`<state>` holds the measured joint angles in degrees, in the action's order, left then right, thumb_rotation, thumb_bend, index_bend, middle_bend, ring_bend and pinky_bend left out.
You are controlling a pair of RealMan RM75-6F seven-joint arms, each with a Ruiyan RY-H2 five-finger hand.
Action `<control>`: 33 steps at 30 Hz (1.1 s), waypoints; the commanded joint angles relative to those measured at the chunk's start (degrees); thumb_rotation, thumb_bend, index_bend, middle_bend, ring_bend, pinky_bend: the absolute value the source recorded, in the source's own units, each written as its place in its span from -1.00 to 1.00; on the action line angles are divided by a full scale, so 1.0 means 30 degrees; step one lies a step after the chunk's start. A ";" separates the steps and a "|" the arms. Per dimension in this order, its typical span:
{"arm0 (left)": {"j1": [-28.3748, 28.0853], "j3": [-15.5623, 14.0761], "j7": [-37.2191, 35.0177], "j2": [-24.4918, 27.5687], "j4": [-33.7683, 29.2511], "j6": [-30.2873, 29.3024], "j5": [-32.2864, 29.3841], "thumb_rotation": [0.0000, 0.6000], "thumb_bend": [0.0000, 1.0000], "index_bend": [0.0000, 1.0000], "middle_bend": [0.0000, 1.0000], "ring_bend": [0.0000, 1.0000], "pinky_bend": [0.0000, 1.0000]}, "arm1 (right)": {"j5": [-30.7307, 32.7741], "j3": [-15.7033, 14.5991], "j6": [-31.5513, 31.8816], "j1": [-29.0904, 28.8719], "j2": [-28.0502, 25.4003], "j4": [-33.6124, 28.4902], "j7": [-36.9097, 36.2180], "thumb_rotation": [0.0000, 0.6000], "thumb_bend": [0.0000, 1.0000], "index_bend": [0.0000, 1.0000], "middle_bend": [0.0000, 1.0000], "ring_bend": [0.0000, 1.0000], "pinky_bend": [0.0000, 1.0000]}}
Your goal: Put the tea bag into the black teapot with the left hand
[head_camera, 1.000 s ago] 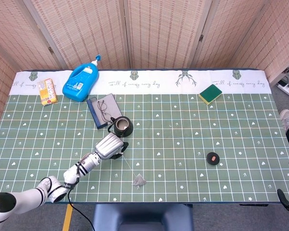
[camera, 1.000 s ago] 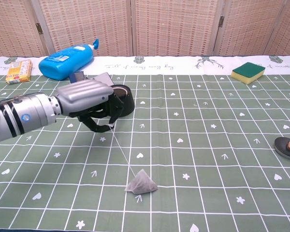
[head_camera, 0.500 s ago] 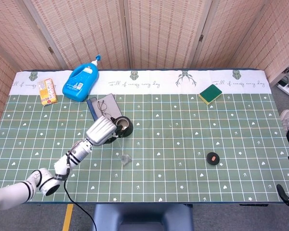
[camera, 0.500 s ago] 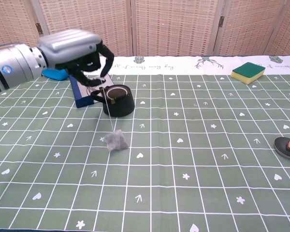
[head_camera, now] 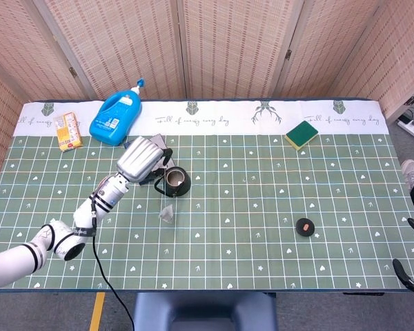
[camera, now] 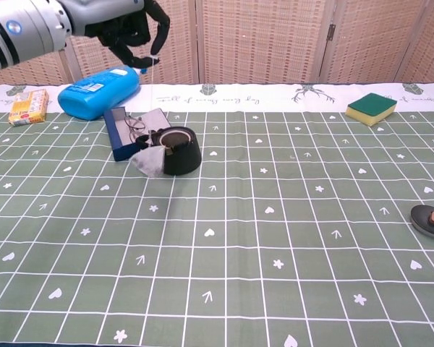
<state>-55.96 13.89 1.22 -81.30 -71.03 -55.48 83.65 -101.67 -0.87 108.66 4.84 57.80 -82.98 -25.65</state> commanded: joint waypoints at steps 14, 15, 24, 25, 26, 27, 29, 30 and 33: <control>-0.0556 -0.0194 -0.1260 -0.0049 0.1591 0.0847 -0.0460 1.00 0.09 0.37 1.00 1.00 1.00 | 0.0446 0.0230 -0.0353 -0.0101 -0.0062 -0.0284 0.0012 1.00 -0.15 -1.00 -1.00 -1.00 -1.00; -0.0560 -0.0249 -0.1392 -0.0132 0.1742 0.0839 -0.0413 1.00 0.09 0.37 1.00 1.00 1.00 | 0.0459 0.0234 -0.0365 -0.0103 -0.0063 -0.0287 0.0003 1.00 -0.15 -1.00 -1.00 -1.00 -1.00; -0.0803 -0.1355 -0.3627 -0.2119 0.4346 0.0806 0.0674 1.00 0.09 0.37 1.00 1.00 1.00 | 0.0483 0.0282 -0.0503 -0.0155 -0.0073 -0.0386 0.0103 1.00 -0.15 -1.00 -1.00 -1.00 -1.00; -0.0895 -0.1364 -0.3714 -0.2231 0.4462 0.0735 0.0777 1.00 0.09 0.37 1.00 1.00 1.00 | 0.0491 0.0300 -0.0428 -0.0123 -0.0067 -0.0353 0.0067 1.00 -0.15 -1.00 -1.00 -1.00 -1.00; -0.0972 -0.1338 -0.3751 -0.2270 0.4487 0.0695 0.0826 1.00 0.09 0.37 1.00 1.00 1.00 | 0.0500 0.0308 -0.0385 -0.0103 -0.0063 -0.0321 0.0029 1.00 -0.15 -1.00 -1.00 -1.00 -1.00; -0.1057 -0.1290 -0.3713 -0.2278 0.4495 0.0647 0.0864 1.00 0.08 0.37 1.00 1.00 1.00 | 0.0499 0.0307 -0.0364 -0.0091 -0.0060 -0.0292 -0.0019 1.00 -0.15 -1.00 -1.00 -1.00 -1.00; -0.1271 -0.1092 -0.3422 -0.2173 0.4415 0.0611 0.0830 1.00 0.09 0.37 1.00 1.00 1.00 | 0.0455 0.0285 -0.0328 -0.0072 -0.0066 -0.0219 -0.0115 1.00 -0.15 -1.00 -1.00 -1.00 -1.00; -0.1355 -0.0978 -0.3268 -0.2086 0.4320 0.0629 0.0759 1.00 0.09 0.37 1.00 1.00 1.00 | 0.0438 0.0283 -0.0297 -0.0060 -0.0067 -0.0191 -0.0138 1.00 -0.15 -1.00 -1.00 -1.00 -1.00; -0.1547 -0.0649 -0.2700 -0.1688 0.3871 0.0707 0.0480 1.00 0.09 0.37 1.00 1.00 1.00 | 0.0432 0.0287 -0.0211 -0.0020 -0.0067 -0.0122 -0.0269 1.00 -0.15 -1.00 -1.00 -1.00 -1.00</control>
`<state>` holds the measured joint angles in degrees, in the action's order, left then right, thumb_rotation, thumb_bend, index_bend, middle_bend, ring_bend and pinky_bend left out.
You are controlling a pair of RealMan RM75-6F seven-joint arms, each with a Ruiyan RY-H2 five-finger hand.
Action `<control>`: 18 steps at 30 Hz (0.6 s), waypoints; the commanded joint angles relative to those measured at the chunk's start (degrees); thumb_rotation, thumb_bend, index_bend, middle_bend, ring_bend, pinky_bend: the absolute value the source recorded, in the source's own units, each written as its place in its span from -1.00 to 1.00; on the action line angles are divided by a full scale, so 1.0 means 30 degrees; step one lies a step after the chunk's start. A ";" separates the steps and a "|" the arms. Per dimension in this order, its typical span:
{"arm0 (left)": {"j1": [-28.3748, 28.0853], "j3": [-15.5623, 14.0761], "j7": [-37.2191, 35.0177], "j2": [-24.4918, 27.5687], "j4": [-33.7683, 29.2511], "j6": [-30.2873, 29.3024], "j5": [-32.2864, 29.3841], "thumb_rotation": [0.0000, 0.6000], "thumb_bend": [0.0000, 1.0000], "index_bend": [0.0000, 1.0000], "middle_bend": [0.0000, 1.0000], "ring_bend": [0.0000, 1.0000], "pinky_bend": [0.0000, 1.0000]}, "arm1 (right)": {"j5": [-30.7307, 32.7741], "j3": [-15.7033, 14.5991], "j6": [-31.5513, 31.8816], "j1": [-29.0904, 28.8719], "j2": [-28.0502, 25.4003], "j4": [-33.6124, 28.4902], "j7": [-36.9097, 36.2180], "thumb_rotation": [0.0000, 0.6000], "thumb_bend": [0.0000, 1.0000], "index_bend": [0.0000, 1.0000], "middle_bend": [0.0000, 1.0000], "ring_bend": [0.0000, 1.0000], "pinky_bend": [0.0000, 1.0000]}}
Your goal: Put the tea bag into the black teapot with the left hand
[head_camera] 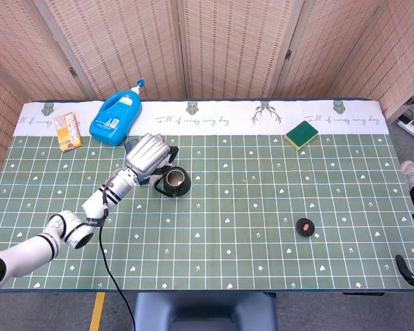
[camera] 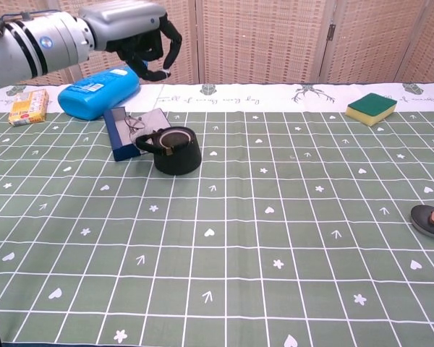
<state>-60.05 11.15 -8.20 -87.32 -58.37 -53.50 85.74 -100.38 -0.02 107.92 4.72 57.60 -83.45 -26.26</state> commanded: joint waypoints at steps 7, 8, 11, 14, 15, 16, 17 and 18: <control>-0.0153 0.0491 0.1724 0.1098 -0.1808 0.0119 -0.0760 1.00 0.09 0.37 1.00 1.00 1.00 | -0.0019 0.0018 0.0111 0.0066 0.0025 0.0057 -0.0100 1.00 -0.15 -1.00 -1.00 -1.00 -1.00; -0.0155 0.0486 0.1879 0.1123 -0.1930 0.0109 -0.0782 1.00 0.09 0.37 1.00 1.00 1.00 | -0.0055 0.0001 0.0093 0.0057 0.0020 0.0042 -0.0091 1.00 -0.15 -1.00 -1.00 -1.00 -1.00; -0.0253 0.0551 0.2475 0.1191 -0.2177 0.0148 -0.0901 1.00 0.08 0.37 1.00 1.00 1.00 | -0.0134 -0.0001 0.0144 0.0062 0.0005 0.0041 -0.0038 1.00 -0.15 -1.00 -1.00 -1.00 -1.00; -0.0352 0.0647 0.2800 0.1287 -0.2444 0.0381 -0.1172 1.00 0.08 0.38 1.00 1.00 1.00 | -0.0160 0.0022 0.0438 0.0194 0.0091 0.0163 -0.0065 1.00 -0.16 -1.00 -1.00 -1.00 -1.00; -0.0356 0.0628 0.2911 0.1295 -0.2515 0.0438 -0.1226 1.00 0.08 0.38 1.00 1.00 1.00 | -0.0137 0.0035 0.0491 0.0220 0.0103 0.0211 -0.0116 1.00 -0.15 -1.00 -1.00 -1.00 -1.00; -0.0345 0.0574 0.3025 0.1299 -0.2628 0.0505 -0.1275 1.00 0.08 0.38 1.00 1.00 1.00 | -0.0108 0.0047 0.0508 0.0227 0.0102 0.0251 -0.0200 1.00 -0.16 -1.00 -1.00 -1.00 -1.00; -0.0326 0.0532 0.3119 0.1298 -0.2707 0.0488 -0.1271 1.00 0.08 0.38 1.00 1.00 1.00 | -0.0106 0.0048 0.0507 0.0223 0.0099 0.0284 -0.0265 1.00 -0.15 -1.00 -1.00 -1.00 -1.00; -0.0306 0.0497 0.3211 0.1291 -0.2783 0.0436 -0.1250 1.00 0.08 0.38 1.00 1.00 1.00 | -0.0120 0.0047 0.0500 0.0210 0.0094 0.0319 -0.0320 1.00 -0.15 -1.00 -1.00 -1.00 -1.00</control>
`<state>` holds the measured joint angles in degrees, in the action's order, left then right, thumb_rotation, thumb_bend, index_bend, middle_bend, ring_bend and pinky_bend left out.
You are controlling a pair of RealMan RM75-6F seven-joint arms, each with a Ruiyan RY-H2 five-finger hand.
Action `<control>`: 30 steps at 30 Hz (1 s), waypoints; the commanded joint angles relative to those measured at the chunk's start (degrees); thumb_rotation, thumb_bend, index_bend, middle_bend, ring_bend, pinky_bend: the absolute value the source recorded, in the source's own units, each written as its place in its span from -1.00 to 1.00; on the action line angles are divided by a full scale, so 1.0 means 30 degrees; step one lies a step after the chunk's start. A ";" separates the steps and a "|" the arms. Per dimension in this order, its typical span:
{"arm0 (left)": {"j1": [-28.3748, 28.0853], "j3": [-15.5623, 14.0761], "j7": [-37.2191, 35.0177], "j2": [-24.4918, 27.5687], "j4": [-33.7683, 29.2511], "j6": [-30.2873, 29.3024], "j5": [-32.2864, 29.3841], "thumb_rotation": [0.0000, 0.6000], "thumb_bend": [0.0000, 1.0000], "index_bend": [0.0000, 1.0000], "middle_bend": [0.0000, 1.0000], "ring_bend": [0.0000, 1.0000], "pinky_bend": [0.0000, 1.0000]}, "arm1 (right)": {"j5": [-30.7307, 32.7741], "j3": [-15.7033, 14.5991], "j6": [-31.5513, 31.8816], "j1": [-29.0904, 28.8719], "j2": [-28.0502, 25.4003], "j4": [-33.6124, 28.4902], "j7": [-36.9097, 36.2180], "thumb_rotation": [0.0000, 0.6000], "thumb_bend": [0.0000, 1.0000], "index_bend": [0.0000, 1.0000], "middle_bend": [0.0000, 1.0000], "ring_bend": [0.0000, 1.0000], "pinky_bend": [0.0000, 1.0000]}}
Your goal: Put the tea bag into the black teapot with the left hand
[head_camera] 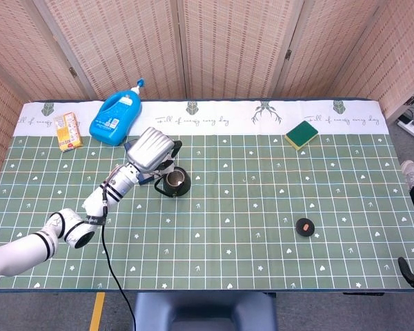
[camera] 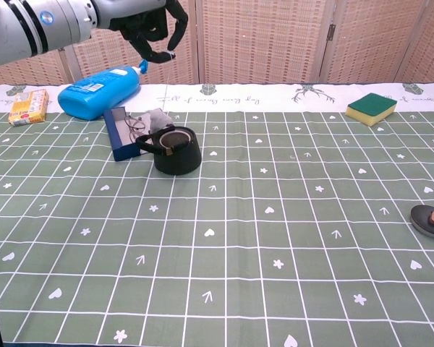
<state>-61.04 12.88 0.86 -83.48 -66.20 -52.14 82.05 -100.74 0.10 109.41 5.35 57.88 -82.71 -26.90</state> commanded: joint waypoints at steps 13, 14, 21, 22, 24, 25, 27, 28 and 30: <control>-0.0006 -0.0139 0.1644 0.0402 -0.1817 -0.0146 -0.0144 1.00 0.08 0.38 1.00 1.00 1.00 | -0.0392 -0.0084 0.0609 0.0245 0.0171 0.0371 -0.0084 1.00 -0.15 -1.00 -1.00 -1.00 -1.00; 0.0029 -0.0231 0.1751 0.0387 -0.1844 -0.0065 -0.0186 1.00 0.08 0.38 1.00 1.00 1.00 | -0.0445 -0.0092 0.0642 0.0251 0.0197 0.0399 -0.0025 1.00 -0.15 -1.00 -1.00 -1.00 -1.00; 0.0553 -0.1103 0.0776 -0.0653 -0.0974 -0.0158 0.0087 1.00 0.08 0.38 1.00 1.00 1.00 | -0.0705 -0.0193 0.0526 0.0197 0.0249 0.0299 0.0421 1.00 -0.15 -1.00 -1.00 -1.00 -1.00; 0.0630 -0.1289 0.0485 -0.0890 -0.0568 -0.0153 0.0205 1.00 0.09 0.38 1.00 1.00 1.00 | -0.0775 -0.0224 0.0490 0.0181 0.0249 0.0286 0.0516 1.00 -0.15 -1.00 -1.00 -1.00 -1.00; 0.0767 -0.1486 -0.0042 -0.1217 0.0063 -0.0179 0.0304 1.00 0.09 0.38 1.00 1.00 1.00 | -0.0823 -0.0247 0.0434 0.0153 0.0244 0.0254 0.0600 1.00 -0.15 -1.00 -1.00 -1.00 -1.00; 0.0857 -0.1570 -0.0365 -0.1348 0.0357 -0.0202 0.0330 1.00 0.08 0.38 1.00 1.00 1.00 | -0.0818 -0.0253 0.0407 0.0143 0.0236 0.0231 0.0615 1.00 -0.15 -1.00 -1.00 -1.00 -1.00; 0.1158 -0.1787 -0.1276 -0.1626 0.0919 -0.0389 0.0431 1.00 0.08 0.38 1.00 1.00 1.00 | -0.0697 -0.0197 0.0315 0.0091 0.0193 0.0182 0.0596 1.00 -0.15 -1.00 -1.00 -1.00 -1.00; 0.1307 -0.1928 -0.1685 -0.1728 0.1097 -0.0476 0.0519 1.00 0.08 0.37 1.00 1.00 1.00 | -0.0641 -0.0192 0.0242 0.0067 0.0175 0.0164 0.0561 1.00 -0.15 -1.00 -1.00 -1.00 -1.00; 0.1659 -0.2313 -0.2516 -0.1964 0.1357 -0.0732 0.0817 1.00 0.08 0.36 1.00 1.00 1.00 | -0.0559 -0.0158 0.0045 -0.0041 0.0116 0.0114 0.0548 1.00 -0.15 -1.00 -1.00 -1.00 -1.00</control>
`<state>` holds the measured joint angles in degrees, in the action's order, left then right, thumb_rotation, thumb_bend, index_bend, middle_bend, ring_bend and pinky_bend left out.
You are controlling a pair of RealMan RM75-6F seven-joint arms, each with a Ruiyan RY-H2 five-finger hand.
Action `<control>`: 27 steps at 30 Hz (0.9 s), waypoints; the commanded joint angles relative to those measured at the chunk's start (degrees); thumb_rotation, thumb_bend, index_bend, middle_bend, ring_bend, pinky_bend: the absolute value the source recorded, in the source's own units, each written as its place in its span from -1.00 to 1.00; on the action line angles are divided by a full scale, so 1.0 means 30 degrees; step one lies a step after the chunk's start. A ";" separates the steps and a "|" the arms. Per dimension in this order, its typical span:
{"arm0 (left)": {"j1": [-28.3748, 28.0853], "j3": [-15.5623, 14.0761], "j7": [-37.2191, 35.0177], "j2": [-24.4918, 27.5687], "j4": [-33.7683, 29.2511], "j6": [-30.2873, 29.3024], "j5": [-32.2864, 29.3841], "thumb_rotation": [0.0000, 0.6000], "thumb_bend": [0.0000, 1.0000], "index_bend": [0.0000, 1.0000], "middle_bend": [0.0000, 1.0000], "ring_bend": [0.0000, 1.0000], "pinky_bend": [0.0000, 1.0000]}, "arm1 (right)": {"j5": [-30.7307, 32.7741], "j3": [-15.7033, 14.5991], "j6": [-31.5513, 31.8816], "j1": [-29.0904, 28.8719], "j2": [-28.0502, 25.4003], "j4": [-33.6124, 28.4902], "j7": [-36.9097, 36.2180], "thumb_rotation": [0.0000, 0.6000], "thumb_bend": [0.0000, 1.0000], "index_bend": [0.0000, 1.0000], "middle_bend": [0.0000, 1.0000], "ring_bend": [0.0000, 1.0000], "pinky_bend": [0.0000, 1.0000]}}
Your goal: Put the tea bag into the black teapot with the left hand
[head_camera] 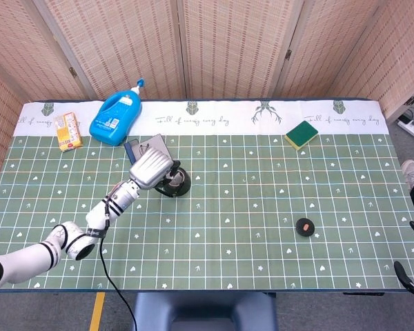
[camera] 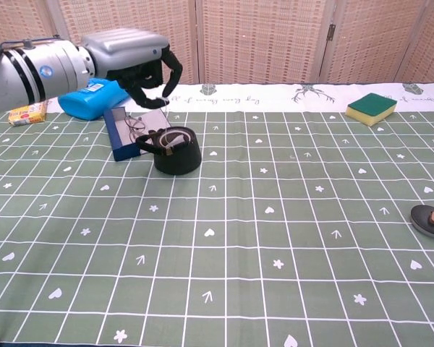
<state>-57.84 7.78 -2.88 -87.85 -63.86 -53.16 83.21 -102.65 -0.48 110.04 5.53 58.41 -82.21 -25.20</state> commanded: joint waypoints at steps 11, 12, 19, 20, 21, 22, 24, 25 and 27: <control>0.1474 -0.1698 -0.2152 -0.0617 0.0300 -0.1491 0.1811 1.00 0.08 0.17 1.00 1.00 1.00 | -0.0144 -0.0075 -0.0389 -0.0214 -0.0063 -0.0305 0.0486 1.00 -0.15 -1.00 -1.00 -1.00 -1.00; 0.1542 -0.1722 -0.2094 -0.0477 0.0119 -0.1523 0.1820 1.00 0.08 0.09 1.00 1.00 1.00 | -0.0142 -0.0081 -0.0413 -0.0223 -0.0064 -0.0310 0.0498 1.00 -0.15 -1.00 -1.00 -1.00 -1.00; 0.2108 -0.1474 -0.1059 0.0270 -0.1058 -0.1574 0.1167 1.00 -0.34 -0.79 1.00 1.00 1.00 | -0.0300 -0.0160 -0.0488 -0.0276 -0.0059 -0.0394 0.0690 1.00 -0.15 -1.00 -1.00 -1.00 -1.00; 0.2181 -0.1425 -0.0792 0.0436 -0.1326 -0.1558 0.1057 1.00 -0.37 -0.82 1.00 1.00 1.00 | -0.0293 -0.0157 -0.0497 -0.0283 -0.0058 -0.0418 0.0713 1.00 -0.15 -1.00 -1.00 -1.00 -1.00; 0.2240 -0.1386 -0.0576 0.0553 -0.1537 -0.1578 0.0990 1.00 -0.40 -0.85 1.00 1.00 1.00 | -0.0297 -0.0162 -0.0509 -0.0288 -0.0059 -0.0436 0.0744 1.00 -0.15 -1.00 -1.00 -1.00 -1.00; 0.2299 -0.1352 -0.0359 0.0661 -0.1739 -0.1610 0.0936 1.00 -0.42 -0.87 1.00 1.00 1.00 | -0.0304 -0.0169 -0.0524 -0.0293 -0.0058 -0.0454 0.0776 1.00 -0.15 -1.00 -1.00 -1.00 -1.00; 0.2428 -0.1262 0.0048 0.0901 -0.2214 -0.1668 0.0799 1.00 -0.44 -0.89 1.00 1.00 1.00 | -0.0356 -0.0197 -0.0574 -0.0320 -0.0056 -0.0482 0.0851 1.00 -0.15 -1.00 -1.00 -1.00 -1.00; 0.2478 -0.1227 0.0175 0.0994 -0.2390 -0.1687 0.0749 1.00 -0.45 -0.89 1.00 1.00 1.00 | -0.0390 -0.0211 -0.0585 -0.0328 -0.0053 -0.0500 0.0889 1.00 -0.15 -1.00 -1.00 -1.00 -1.00; 0.2593 -0.1168 0.0444 0.1212 -0.2756 -0.1739 0.0670 1.00 -0.45 -0.89 1.00 1.00 1.00 | -0.0428 -0.0232 -0.0601 -0.0337 -0.0047 -0.0540 0.0964 1.00 -0.15 -1.00 -1.00 -1.00 -1.00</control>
<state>-50.36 4.07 -1.97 -84.65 -71.63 -58.23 85.47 -103.91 -1.16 108.25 4.52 58.26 -83.82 -22.31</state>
